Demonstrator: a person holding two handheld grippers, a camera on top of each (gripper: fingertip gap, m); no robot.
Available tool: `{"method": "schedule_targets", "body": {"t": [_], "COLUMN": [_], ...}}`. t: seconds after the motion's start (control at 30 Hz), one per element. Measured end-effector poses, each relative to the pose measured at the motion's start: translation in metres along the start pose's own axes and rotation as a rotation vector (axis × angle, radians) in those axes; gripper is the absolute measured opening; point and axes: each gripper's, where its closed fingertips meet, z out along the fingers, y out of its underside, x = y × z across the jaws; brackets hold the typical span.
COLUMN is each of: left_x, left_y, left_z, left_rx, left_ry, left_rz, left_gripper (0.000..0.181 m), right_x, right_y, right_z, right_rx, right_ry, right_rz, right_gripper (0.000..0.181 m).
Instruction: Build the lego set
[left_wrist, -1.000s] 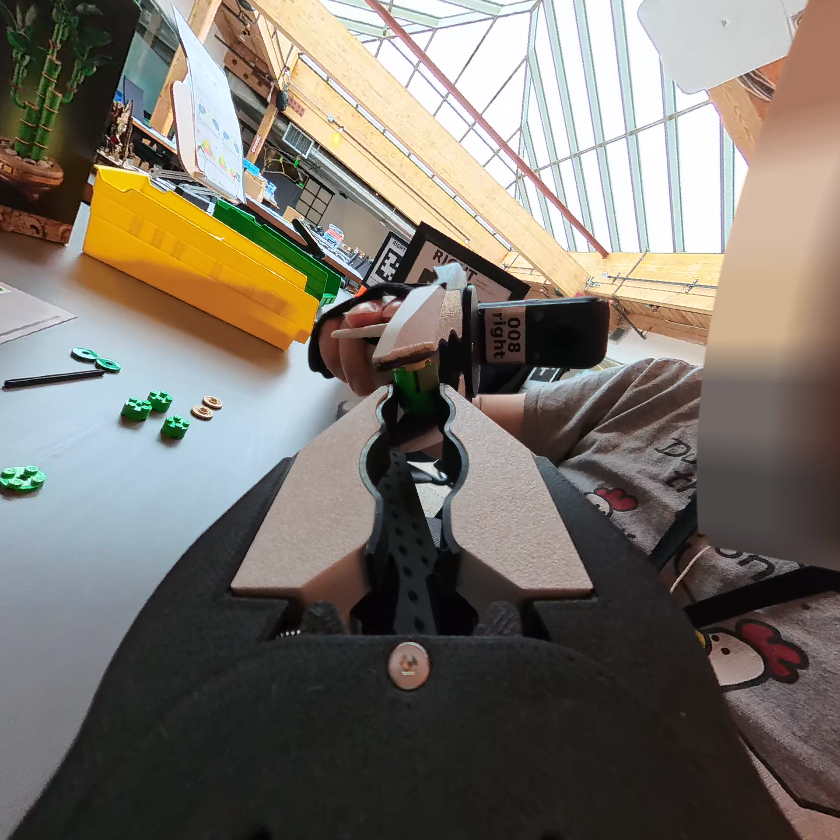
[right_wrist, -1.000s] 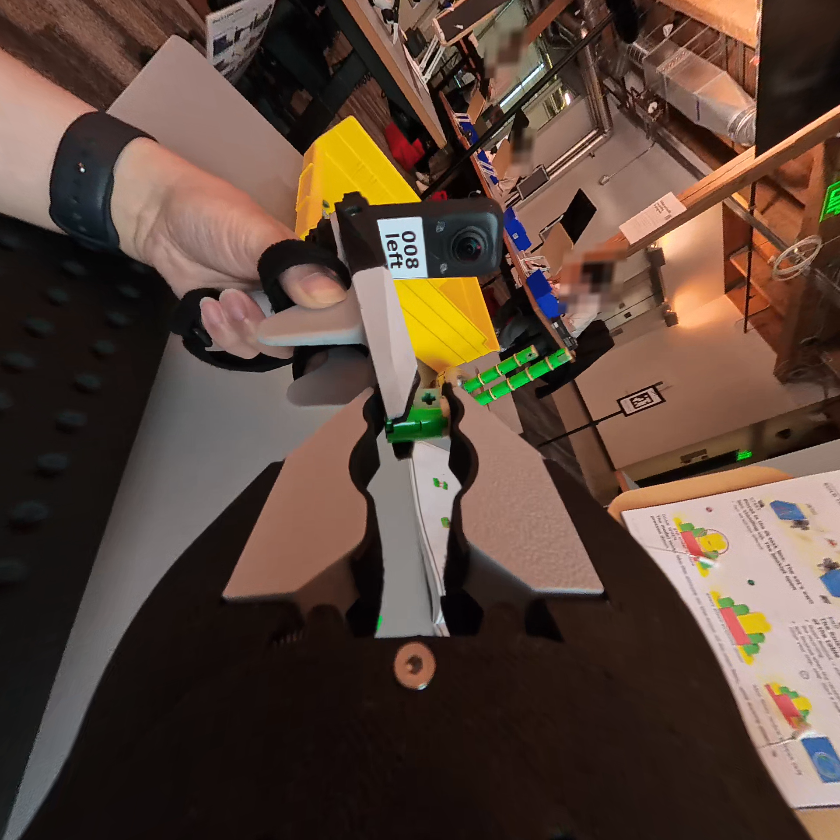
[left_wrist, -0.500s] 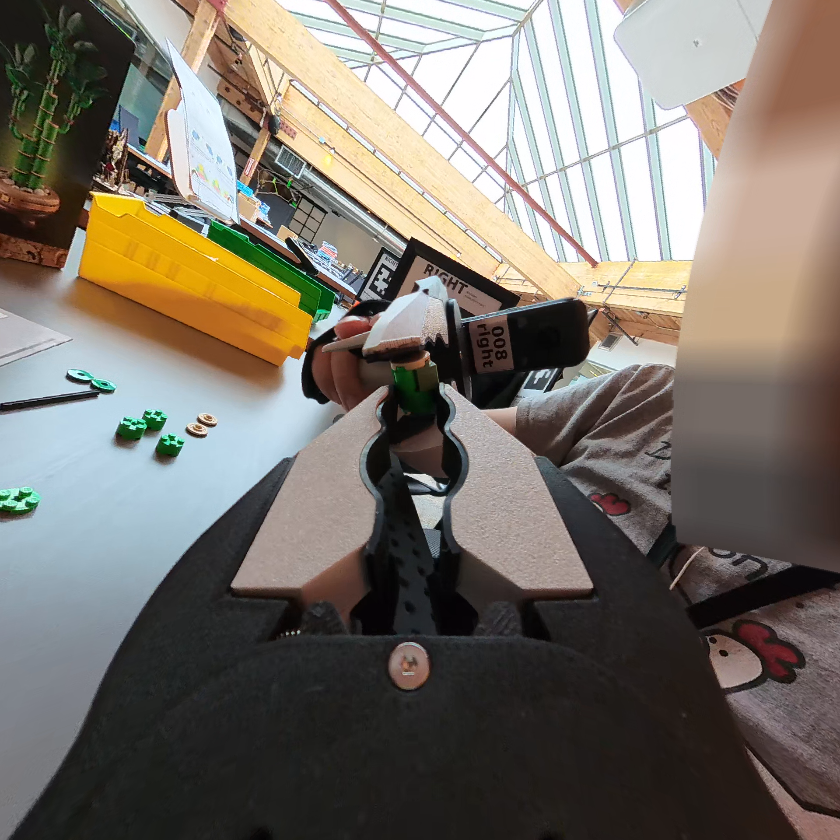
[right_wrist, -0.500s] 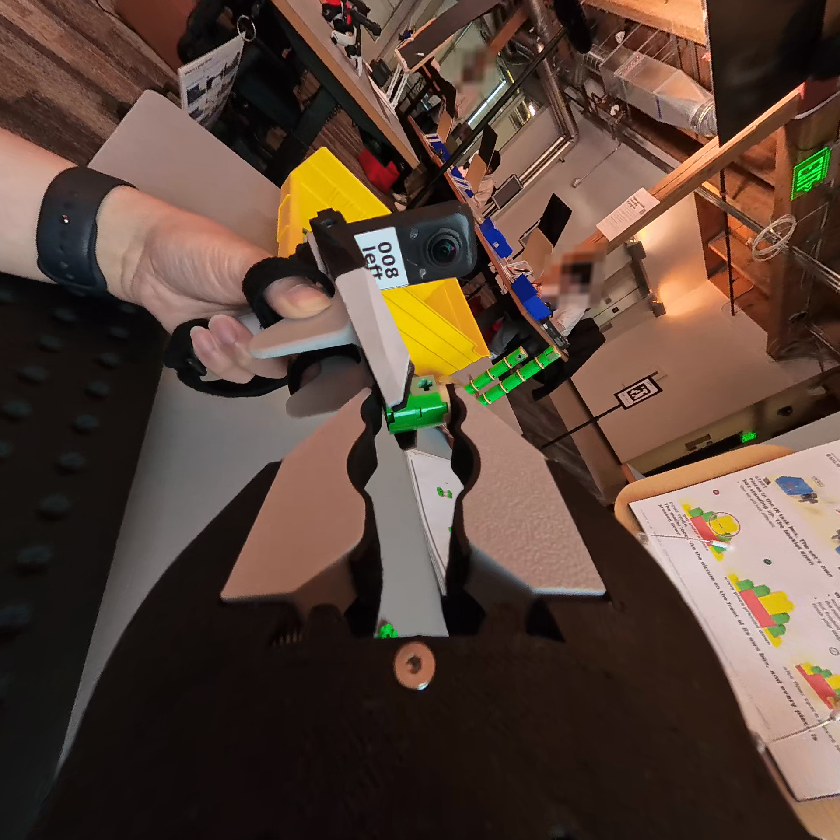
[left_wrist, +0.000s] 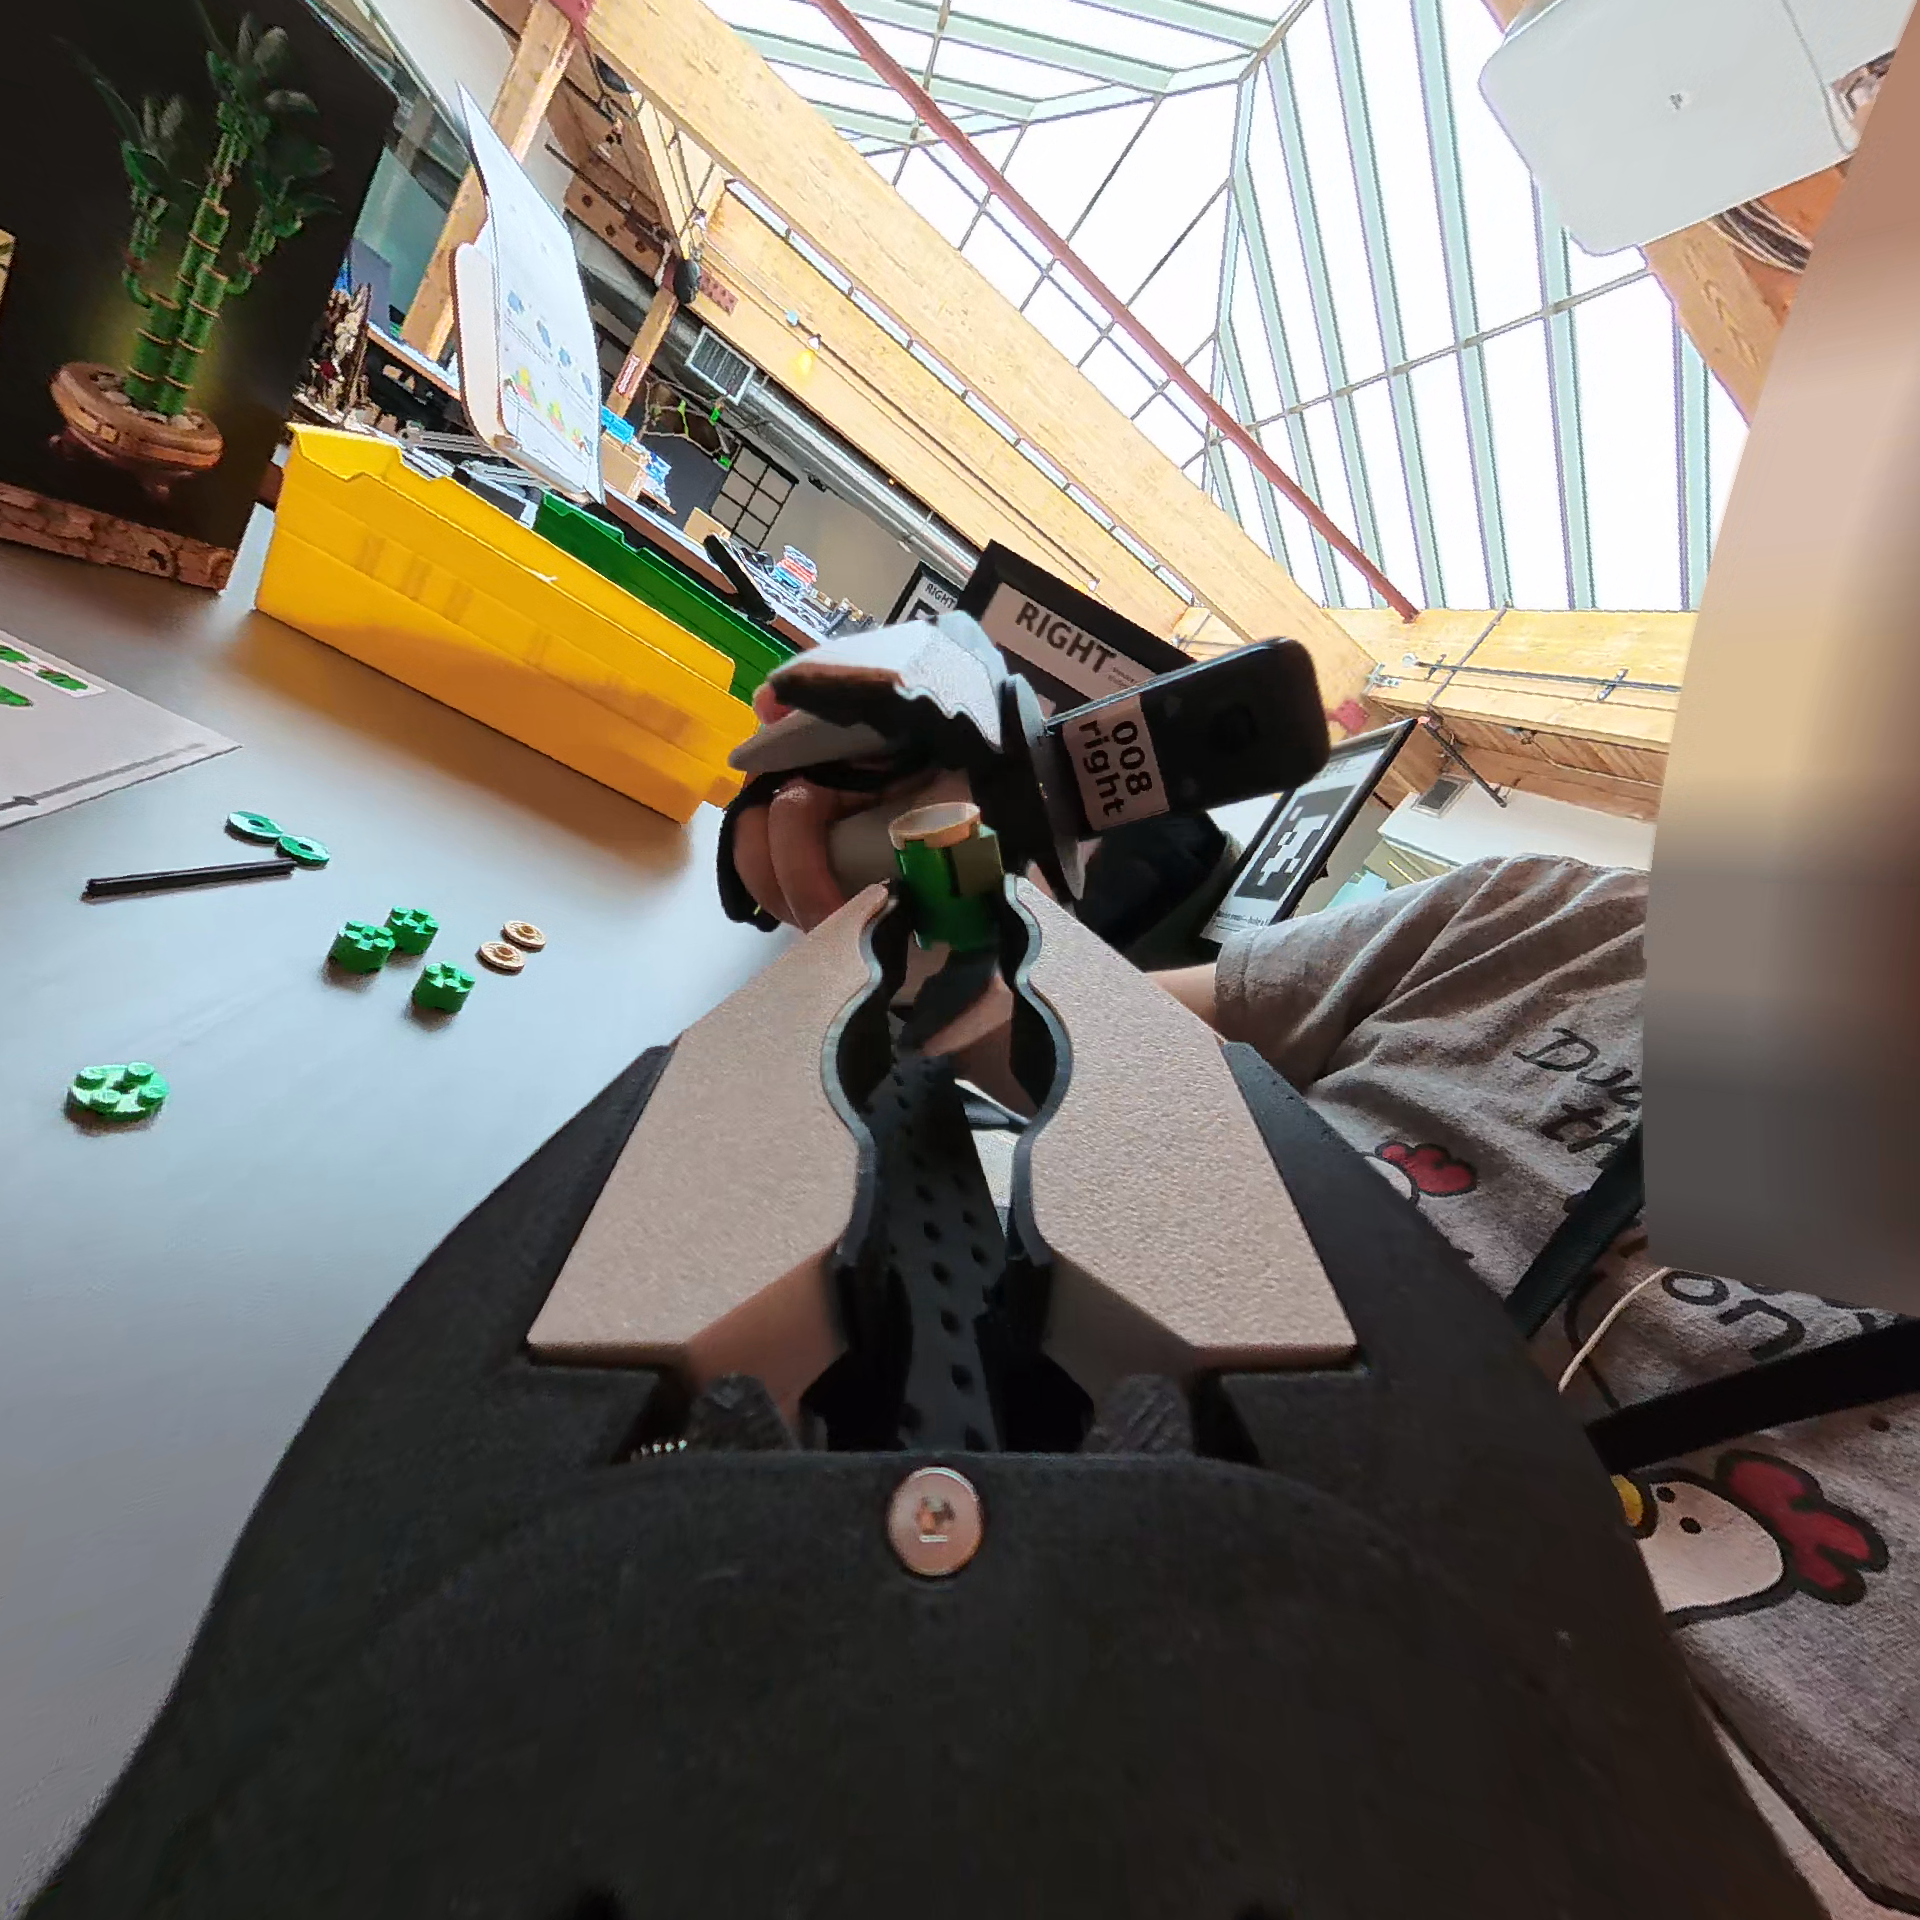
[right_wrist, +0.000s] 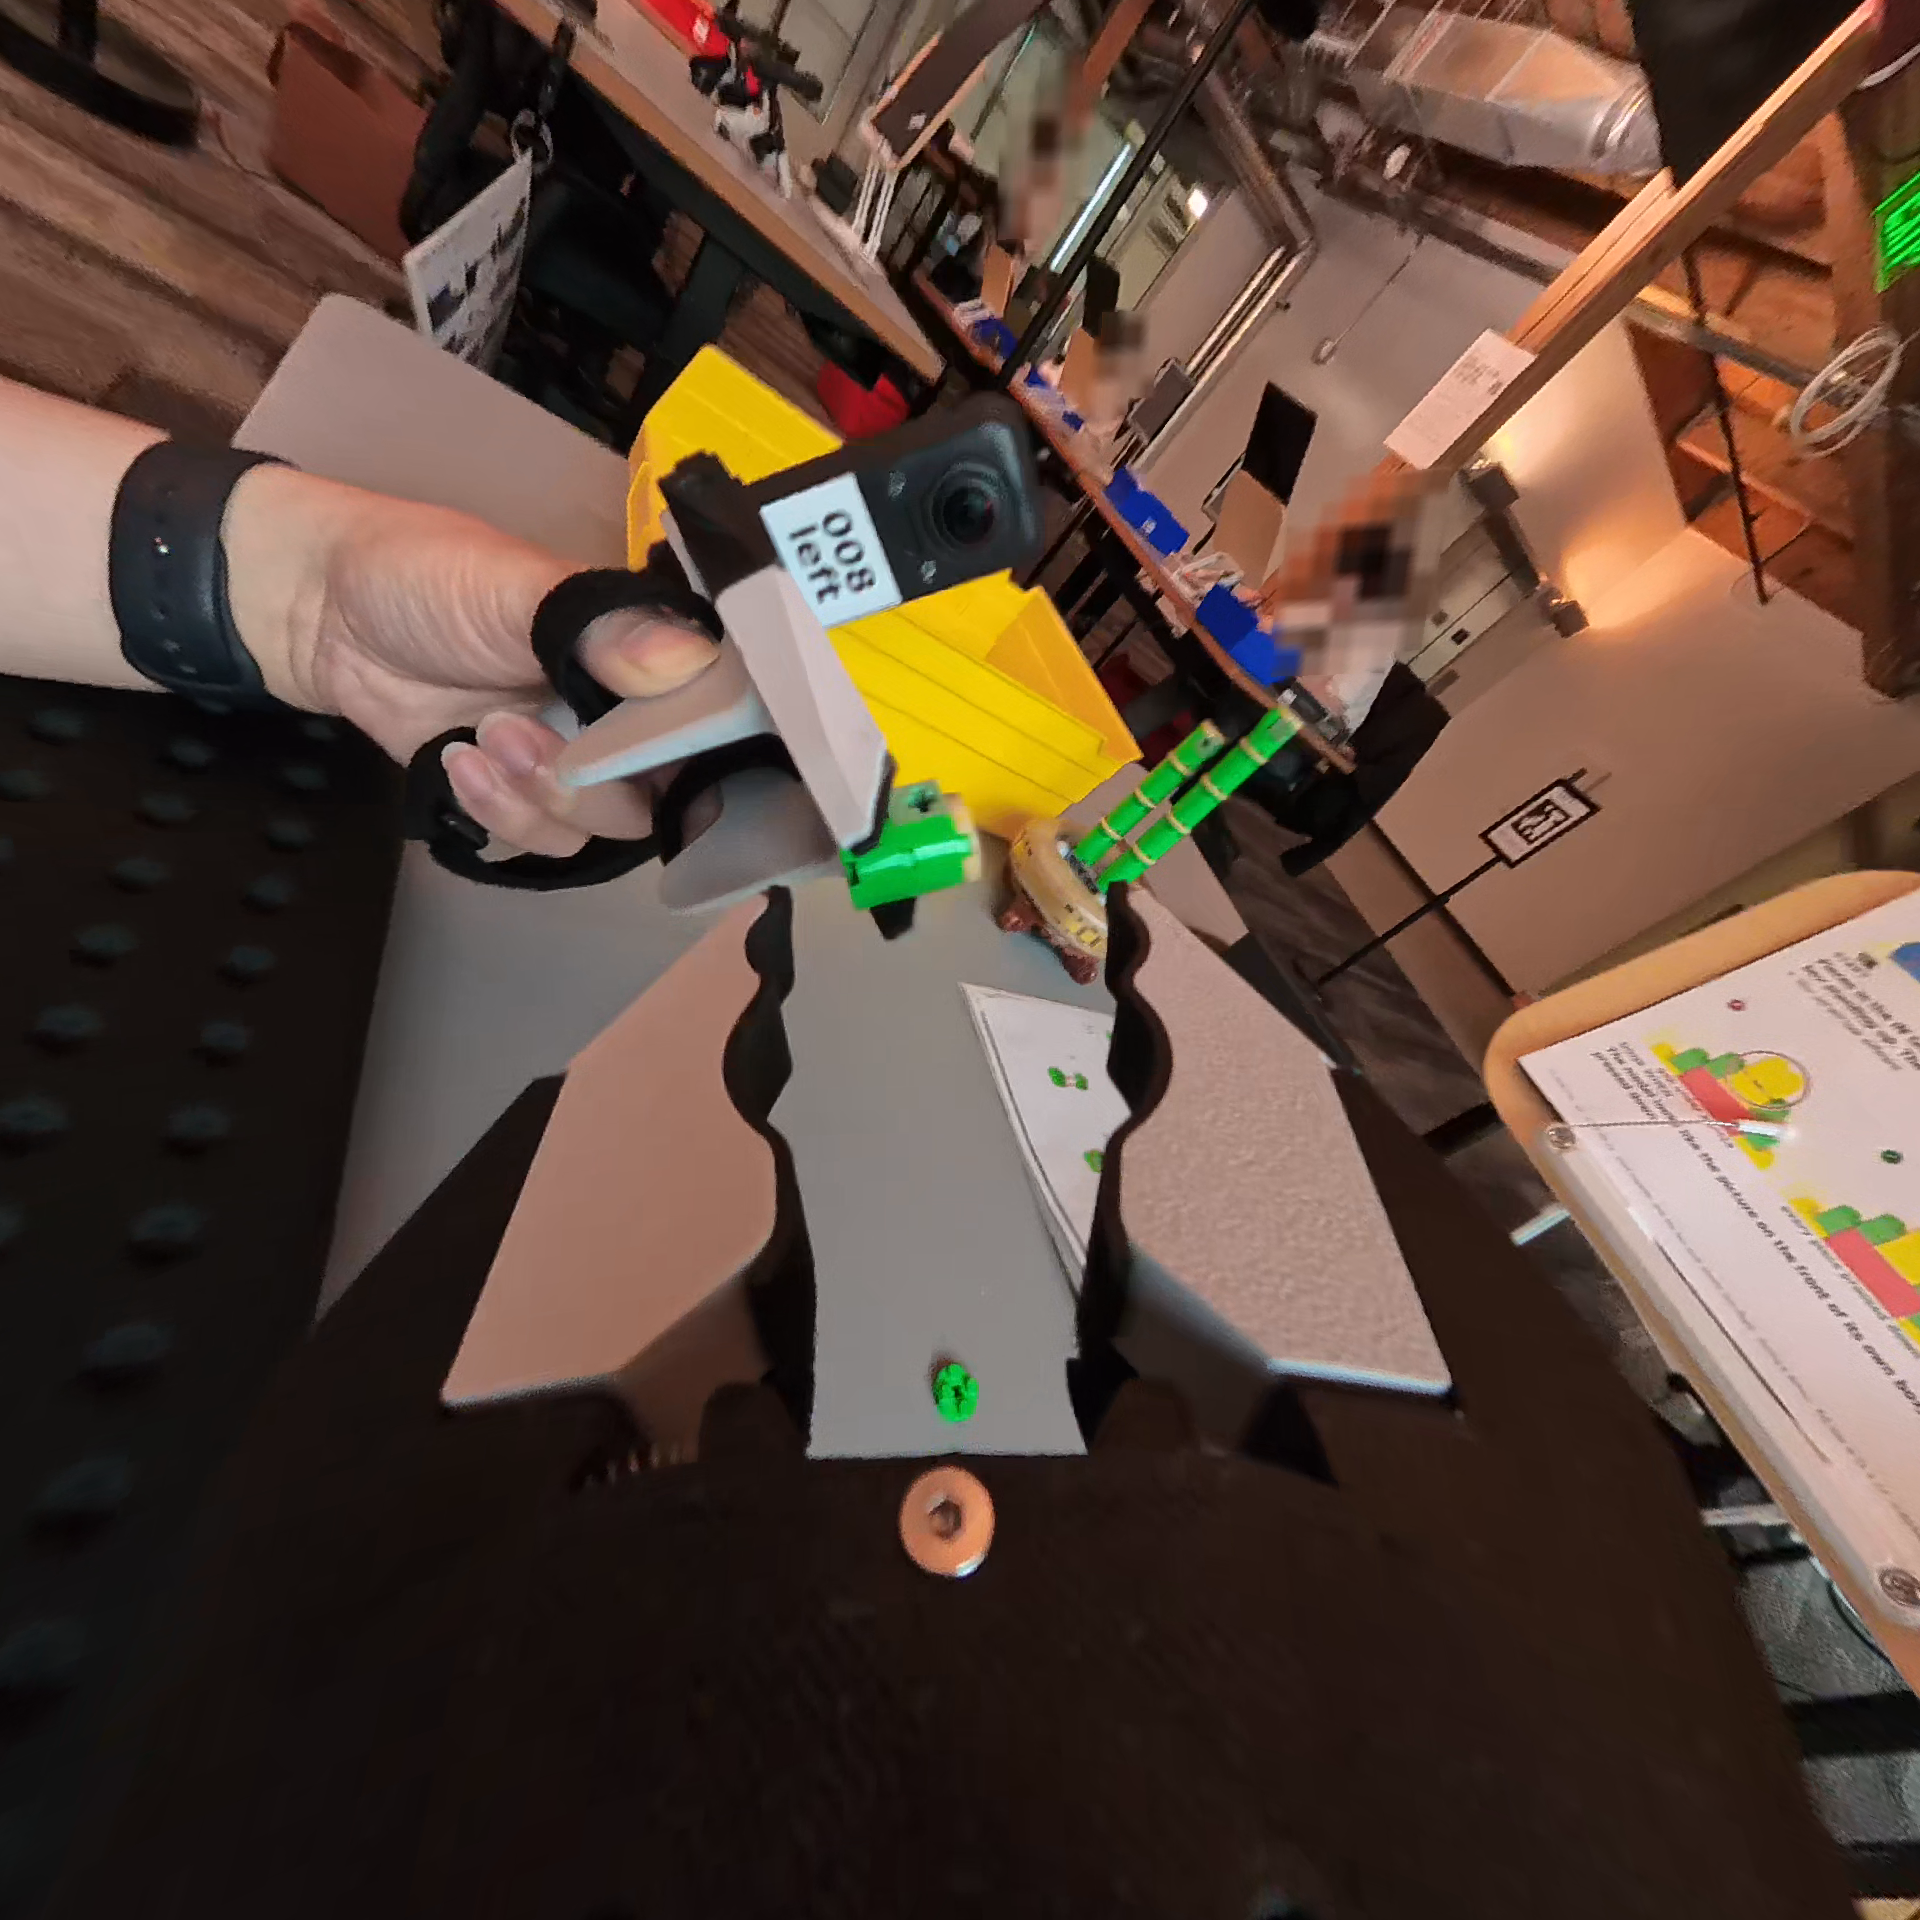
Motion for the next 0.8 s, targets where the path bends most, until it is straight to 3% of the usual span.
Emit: {"method": "schedule_targets", "body": {"t": [0.1, 0.23, 0.43, 0.47, 0.53, 0.77, 0.8], "left_x": [-0.007, -0.013, -0.020, -0.020, -0.020, -0.023, -0.023], "left_y": [0.006, 0.011, 0.019, 0.020, 0.022, 0.021, 0.020], "left_z": [0.002, 0.003, 0.005, 0.006, 0.006, 0.007, 0.006], "left_rx": [-0.030, -0.051, -0.099, -0.104, -0.117, -0.116, -0.111], "left_ry": [-0.019, -0.040, -0.085, -0.086, -0.093, -0.106, -0.104], "left_rz": [-0.035, -0.049, -0.030, -0.030, -0.021, -0.015, -0.020], "left_gripper": [0.014, 0.014, 0.015, 0.015, 0.015, 0.015, 0.015], "right_x": [0.002, -0.009, -0.021, -0.022, -0.022, -0.019, -0.013], "right_y": [-0.003, 0.003, 0.017, 0.019, 0.022, 0.024, 0.022], "right_z": [-0.012, -0.008, 0.008, 0.010, 0.012, 0.012, 0.012], "right_rx": [0.055, -0.005, -0.097, -0.110, -0.129, -0.119, -0.106], "right_ry": [0.002, -0.046, -0.144, -0.156, -0.157, -0.142, -0.096], "right_rz": [-0.061, -0.215, -0.298, -0.301, -0.293, -0.180, -0.181], "right_gripper": [0.045, 0.044, 0.046, 0.045, 0.026, 0.026, 0.037]}}
